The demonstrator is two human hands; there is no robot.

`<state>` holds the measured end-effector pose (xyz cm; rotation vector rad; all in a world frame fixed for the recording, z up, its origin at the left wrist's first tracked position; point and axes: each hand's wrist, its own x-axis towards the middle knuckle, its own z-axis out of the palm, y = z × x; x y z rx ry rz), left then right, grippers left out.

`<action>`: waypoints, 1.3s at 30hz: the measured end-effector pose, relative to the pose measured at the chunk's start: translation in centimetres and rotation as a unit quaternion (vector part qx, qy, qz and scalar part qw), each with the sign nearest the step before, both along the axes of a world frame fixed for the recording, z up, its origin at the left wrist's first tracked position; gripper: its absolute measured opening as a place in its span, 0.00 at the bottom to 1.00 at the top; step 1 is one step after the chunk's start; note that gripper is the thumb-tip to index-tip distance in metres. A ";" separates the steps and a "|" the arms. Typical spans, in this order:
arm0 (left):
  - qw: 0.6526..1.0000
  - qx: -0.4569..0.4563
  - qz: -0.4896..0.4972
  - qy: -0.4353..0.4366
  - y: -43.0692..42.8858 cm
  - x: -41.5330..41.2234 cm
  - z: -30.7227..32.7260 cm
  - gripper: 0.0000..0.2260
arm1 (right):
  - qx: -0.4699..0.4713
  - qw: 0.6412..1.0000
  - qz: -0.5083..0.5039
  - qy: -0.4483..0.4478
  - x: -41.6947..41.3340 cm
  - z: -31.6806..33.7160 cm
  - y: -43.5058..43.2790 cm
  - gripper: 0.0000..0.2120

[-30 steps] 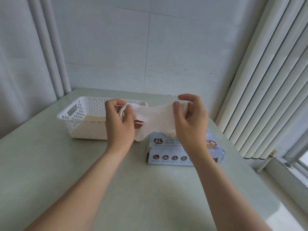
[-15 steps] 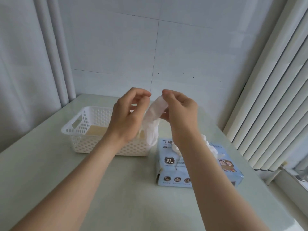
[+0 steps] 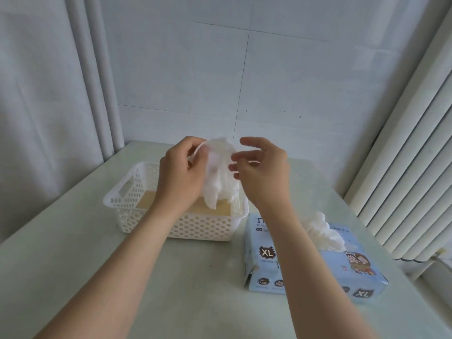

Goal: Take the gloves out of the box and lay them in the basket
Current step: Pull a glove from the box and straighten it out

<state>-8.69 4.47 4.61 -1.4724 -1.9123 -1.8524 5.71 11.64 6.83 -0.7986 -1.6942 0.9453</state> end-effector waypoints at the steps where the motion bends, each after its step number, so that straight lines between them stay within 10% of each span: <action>1: 0.999 -0.006 0.010 -0.032 -0.1 -0.4 0.0 0.08 | 0.041 0.997 -0.028 -0.062 0.0 -0.5 0.2 0.18; 5: 0.985 -0.015 0.045 -0.169 0.0 -1.9 0.0 0.13 | 0.098 0.948 0.092 -0.289 -0.1 -1.0 -0.5 0.04; 9: 0.970 -0.020 0.049 -0.236 -0.2 -2.5 0.3 0.15 | 0.093 0.864 0.220 -0.443 -1.4 -2.1 -2.5 0.12; 20: 0.961 -0.110 -0.022 -0.253 -0.8 -2.6 0.6 0.19 | 0.056 0.803 0.308 -0.508 -0.7 -0.6 -4.0 0.12; 27: 0.978 -0.120 -0.065 -0.157 -1.5 -2.1 1.7 0.09 | -0.010 0.974 0.047 -0.223 0.2 0.6 -1.8 0.10; 33: 0.986 -0.089 -0.112 -0.086 -1.8 -2.6 1.9 0.12 | -0.125 0.978 0.143 -0.082 -0.3 -1.2 -0.1 0.12; 39: 0.993 -0.100 -0.030 -0.057 -2.0 -2.5 2.0 0.18 | -0.044 0.989 0.140 -0.004 -0.2 -0.8 -0.4 0.06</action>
